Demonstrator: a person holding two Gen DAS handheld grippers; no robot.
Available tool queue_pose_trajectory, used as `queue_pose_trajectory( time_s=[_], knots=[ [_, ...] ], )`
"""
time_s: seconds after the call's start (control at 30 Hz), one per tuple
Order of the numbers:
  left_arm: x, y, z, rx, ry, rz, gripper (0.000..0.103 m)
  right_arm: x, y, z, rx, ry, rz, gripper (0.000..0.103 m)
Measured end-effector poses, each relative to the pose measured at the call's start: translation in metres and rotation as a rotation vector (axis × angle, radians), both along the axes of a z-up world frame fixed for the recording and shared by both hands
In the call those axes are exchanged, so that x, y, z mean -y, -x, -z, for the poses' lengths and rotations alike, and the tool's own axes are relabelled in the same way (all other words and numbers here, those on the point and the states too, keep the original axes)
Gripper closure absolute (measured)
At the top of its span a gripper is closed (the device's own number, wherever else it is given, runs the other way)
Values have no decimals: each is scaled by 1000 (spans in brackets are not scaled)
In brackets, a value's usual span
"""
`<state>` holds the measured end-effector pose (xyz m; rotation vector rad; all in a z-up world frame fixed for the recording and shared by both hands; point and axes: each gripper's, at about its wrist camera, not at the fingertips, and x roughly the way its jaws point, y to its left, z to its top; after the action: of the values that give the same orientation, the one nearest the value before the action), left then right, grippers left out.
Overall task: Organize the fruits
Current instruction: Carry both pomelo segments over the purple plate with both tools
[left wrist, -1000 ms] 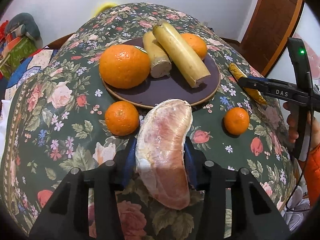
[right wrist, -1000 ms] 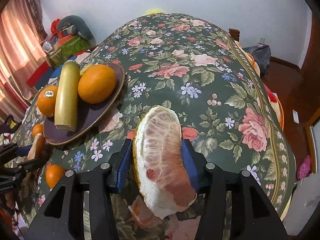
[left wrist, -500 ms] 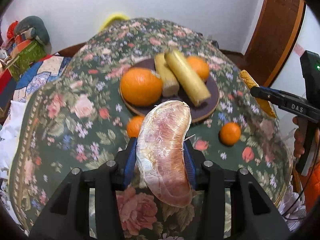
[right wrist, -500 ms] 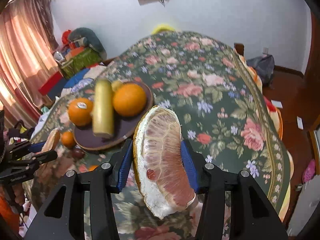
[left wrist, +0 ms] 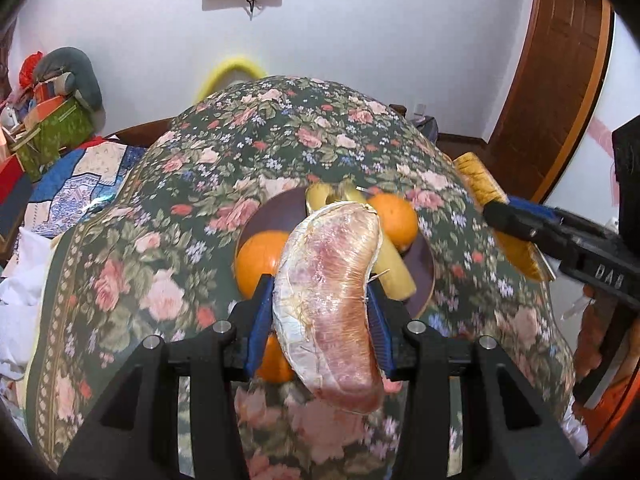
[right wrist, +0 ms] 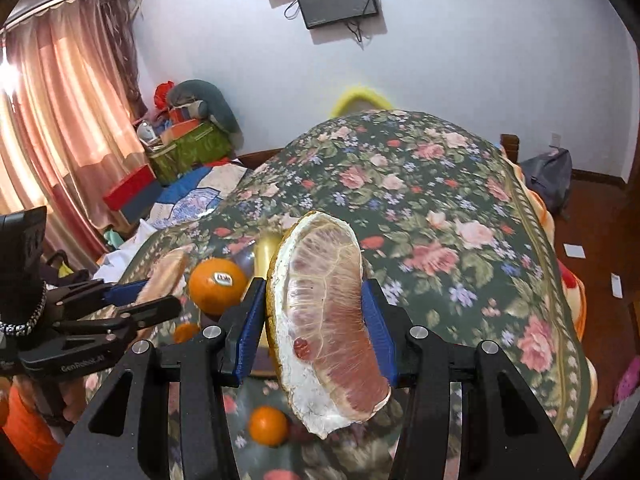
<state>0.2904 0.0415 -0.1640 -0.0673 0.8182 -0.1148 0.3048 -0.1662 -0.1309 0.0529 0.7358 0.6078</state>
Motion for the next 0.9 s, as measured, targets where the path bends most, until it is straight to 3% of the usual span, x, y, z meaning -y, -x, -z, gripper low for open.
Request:
queue_pose_trajectory(
  time_s=[0.17,0.2,0.23,0.27,0.6,0.7,0.77,0.9],
  knots=[
    [2,-23,4,2,23,-1,59,-15,-14,9,-13,-5,-10,59],
    [3,-27,5,2,22,-2,59,-18,-18,10,-14,-9,-14,63],
    [3,-31,5,2,21,-4,59,-20,-19,10,-16,-14,-21,80],
    [3,-36,7,1,21,-6,59,-23,-24,11,-24,-13,-27,83],
    [9,-58,24,-25,11,2,59,-28,-31,29,-72,5,-68,83],
    [15,-59,24,-25,4,14,59,-15,-24,28,-62,16,-47,74],
    [18,-59,24,-16,-2,19,59,-5,-21,28,-55,32,-17,51],
    [23,-60,22,-8,-13,24,59,8,-21,39,-72,74,13,47]
  ],
)
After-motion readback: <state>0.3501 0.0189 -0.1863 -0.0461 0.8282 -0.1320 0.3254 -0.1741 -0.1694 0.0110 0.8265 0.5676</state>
